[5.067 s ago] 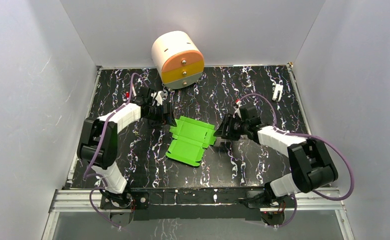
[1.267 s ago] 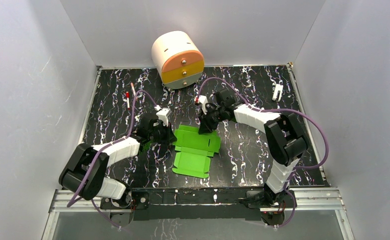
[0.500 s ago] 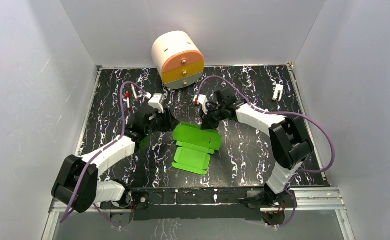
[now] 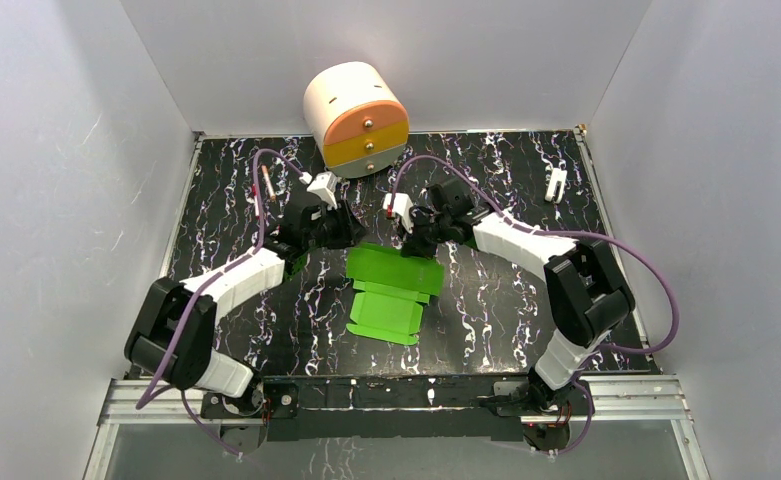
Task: Fold the paper box
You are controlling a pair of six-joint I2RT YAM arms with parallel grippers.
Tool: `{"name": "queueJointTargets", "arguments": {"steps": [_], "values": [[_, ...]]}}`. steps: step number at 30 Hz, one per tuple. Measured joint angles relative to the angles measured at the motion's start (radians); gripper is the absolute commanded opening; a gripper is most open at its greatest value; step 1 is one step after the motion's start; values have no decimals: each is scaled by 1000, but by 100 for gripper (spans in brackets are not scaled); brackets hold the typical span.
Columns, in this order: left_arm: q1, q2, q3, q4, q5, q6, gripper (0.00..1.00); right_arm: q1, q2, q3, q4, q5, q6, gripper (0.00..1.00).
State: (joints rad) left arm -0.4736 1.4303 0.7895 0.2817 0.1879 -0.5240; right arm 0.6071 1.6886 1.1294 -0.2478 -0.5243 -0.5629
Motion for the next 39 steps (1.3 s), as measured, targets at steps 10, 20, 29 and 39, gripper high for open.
{"name": "queueJointTargets", "arguments": {"steps": [10, 20, 29, 39], "values": [[0, 73, 12, -20, 39, -43, 31, 14, -40, -47, 52, 34, -35, 0], [11, 79, 12, -19, 68, -53, 20, 36, -47, -61, 90, 92, -42, 0], [19, 79, 12, -20, 83, -61, 18, 56, -61, -98, 154, 164, -39, 0], [15, 102, 12, 13, 162, -120, 17, 78, -71, -133, 269, 223, -36, 0]]}}
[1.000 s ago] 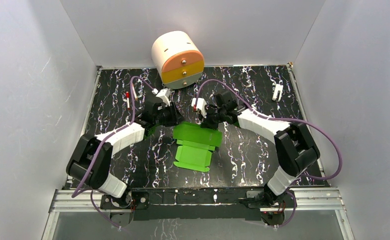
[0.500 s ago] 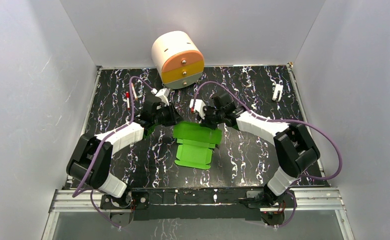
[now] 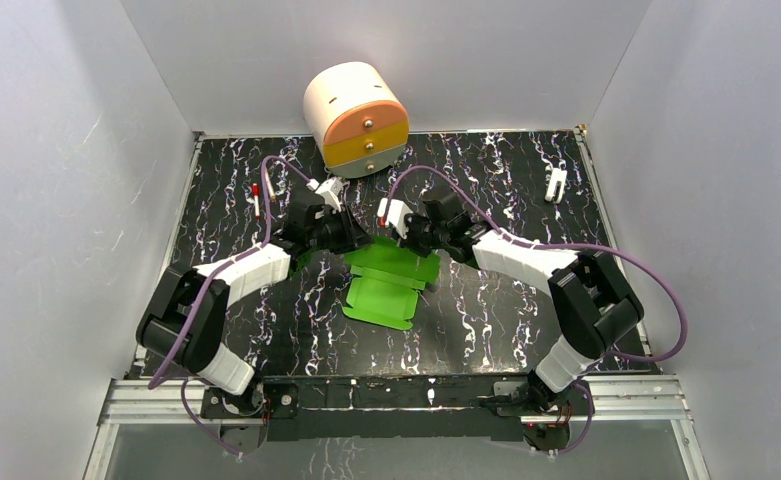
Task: Fold the paper box
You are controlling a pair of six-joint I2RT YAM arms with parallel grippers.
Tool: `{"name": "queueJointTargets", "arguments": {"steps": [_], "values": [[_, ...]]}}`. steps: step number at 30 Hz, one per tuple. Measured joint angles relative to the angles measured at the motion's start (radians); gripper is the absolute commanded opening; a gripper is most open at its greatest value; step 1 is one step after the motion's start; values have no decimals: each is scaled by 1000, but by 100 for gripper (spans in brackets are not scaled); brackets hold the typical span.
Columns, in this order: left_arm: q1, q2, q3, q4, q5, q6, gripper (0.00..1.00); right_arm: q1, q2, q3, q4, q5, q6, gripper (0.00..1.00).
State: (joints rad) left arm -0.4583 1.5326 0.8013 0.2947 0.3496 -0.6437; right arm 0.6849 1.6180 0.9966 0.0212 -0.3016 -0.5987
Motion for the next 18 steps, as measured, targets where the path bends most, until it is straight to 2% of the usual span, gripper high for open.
{"name": "queueJointTargets", "arguments": {"steps": [9, 18], "values": [[-1, 8, -16, 31, -11, -12, 18, 16, -12, -59, 89, 32, -19, 0], [-2, 1, -53, 49, -47, 8, 19, 42, -45, -111, 122, 56, -115, 0]]}}
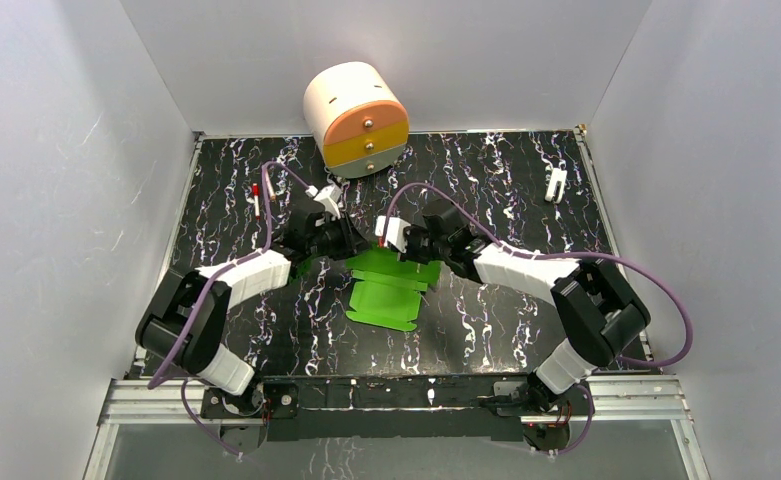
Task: Fold the paper box
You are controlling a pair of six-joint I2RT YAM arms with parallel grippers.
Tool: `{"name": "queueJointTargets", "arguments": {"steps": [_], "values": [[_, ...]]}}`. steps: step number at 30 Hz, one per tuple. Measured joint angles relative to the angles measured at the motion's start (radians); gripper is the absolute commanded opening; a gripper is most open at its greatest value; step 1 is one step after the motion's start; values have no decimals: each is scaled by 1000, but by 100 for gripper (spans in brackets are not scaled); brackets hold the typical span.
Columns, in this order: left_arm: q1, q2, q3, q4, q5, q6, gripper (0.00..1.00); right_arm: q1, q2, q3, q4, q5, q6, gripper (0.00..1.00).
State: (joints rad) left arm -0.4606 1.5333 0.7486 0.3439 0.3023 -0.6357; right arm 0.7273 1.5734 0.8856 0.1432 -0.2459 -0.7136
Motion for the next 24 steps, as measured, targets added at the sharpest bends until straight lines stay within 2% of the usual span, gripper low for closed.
{"name": "queueJointTargets", "arguments": {"steps": [6, 13, 24], "values": [[0, -55, -34, -10, -21, 4, 25, 26, -8, 0, -2, 31, -60, 0], [1, -188, -94, -55, -79, 3, 32, 56, -17, 0, -6, 66, -117, 0], [1, -380, -283, -114, -153, -65, 39, 99, -31, -23, 11, 138, -175, 0]]}}
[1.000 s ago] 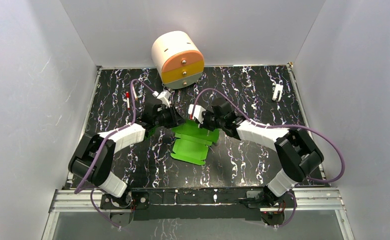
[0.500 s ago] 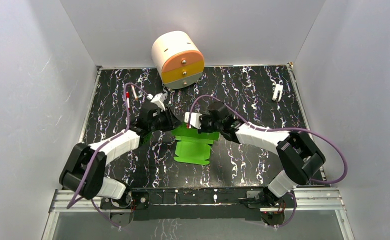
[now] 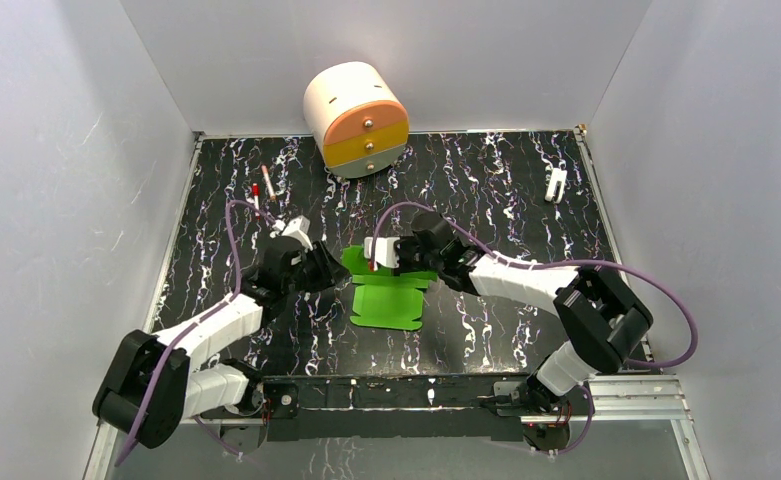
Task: Fold the paper box
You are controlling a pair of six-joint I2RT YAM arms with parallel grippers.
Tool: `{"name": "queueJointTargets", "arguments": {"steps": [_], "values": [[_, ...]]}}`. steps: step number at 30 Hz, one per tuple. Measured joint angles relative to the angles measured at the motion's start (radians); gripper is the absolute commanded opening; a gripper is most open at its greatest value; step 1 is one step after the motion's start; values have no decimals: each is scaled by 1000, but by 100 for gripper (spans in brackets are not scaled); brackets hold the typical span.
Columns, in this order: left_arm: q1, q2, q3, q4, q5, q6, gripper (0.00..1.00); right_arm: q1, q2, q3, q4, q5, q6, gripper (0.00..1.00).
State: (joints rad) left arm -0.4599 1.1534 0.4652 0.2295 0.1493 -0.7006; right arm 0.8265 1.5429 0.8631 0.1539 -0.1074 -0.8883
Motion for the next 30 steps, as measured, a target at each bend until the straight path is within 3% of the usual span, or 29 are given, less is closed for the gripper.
{"name": "queueJointTargets", "arguments": {"steps": [9, 26, 30], "values": [[0, 66, -130, 144, -1, -98, 42, 18, -6, -50, 52, 29, -19, 0], [-44, 287, -101, 375, 8, -138, 36, 21, -16, -74, 87, 38, -32, 0], [-61, 307, -97, 399, 3, -140, 30, 22, -16, -74, 90, 39, -32, 0]]}}
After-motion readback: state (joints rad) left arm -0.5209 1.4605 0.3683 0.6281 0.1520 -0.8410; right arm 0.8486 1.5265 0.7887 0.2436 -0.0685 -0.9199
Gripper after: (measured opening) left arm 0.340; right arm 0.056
